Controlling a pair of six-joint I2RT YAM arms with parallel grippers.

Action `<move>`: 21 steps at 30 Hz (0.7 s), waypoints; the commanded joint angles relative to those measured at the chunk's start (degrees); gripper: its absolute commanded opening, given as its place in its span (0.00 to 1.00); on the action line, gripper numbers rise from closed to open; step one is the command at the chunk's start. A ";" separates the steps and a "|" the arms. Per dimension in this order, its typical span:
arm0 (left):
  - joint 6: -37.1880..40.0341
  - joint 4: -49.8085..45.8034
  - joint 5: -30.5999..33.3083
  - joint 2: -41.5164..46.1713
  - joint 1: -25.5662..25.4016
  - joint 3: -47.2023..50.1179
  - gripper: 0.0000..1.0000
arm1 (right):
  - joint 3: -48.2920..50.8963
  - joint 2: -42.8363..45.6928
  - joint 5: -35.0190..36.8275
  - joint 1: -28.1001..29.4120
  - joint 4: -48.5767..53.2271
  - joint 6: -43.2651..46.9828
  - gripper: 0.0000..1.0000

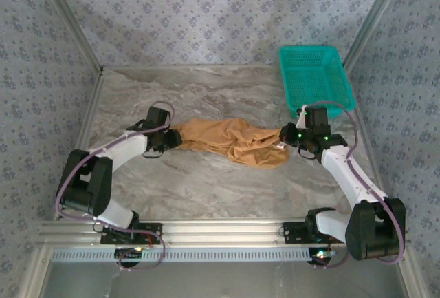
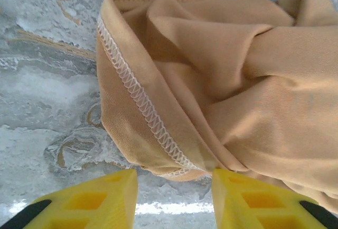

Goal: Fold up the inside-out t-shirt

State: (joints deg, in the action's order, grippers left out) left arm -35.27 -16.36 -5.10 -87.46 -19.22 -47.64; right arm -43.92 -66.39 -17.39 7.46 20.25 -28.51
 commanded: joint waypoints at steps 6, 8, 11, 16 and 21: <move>-2.64 4.02 -1.04 -6.33 0.24 -2.20 0.41 | -1.68 1.31 -1.53 -0.26 1.29 -0.02 0.00; -2.79 5.05 -0.83 -6.99 0.40 -2.58 0.30 | -1.47 1.33 -1.46 -0.26 1.34 0.02 0.00; -2.50 5.18 -1.03 -6.84 1.30 -4.16 0.02 | -1.76 1.39 -1.67 -0.37 1.44 0.10 0.00; 0.56 0.20 -2.06 -0.92 5.71 -11.25 0.00 | -9.87 1.57 -0.68 -3.03 9.73 1.99 0.00; 1.60 -1.92 -4.76 5.47 11.08 -15.25 0.00 | -17.69 2.57 -0.33 -8.69 16.76 3.86 0.00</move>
State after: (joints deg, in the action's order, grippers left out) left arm -35.40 -16.12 -8.27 -86.74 -10.17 -60.23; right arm -57.82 -65.63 -18.20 1.13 30.44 -26.92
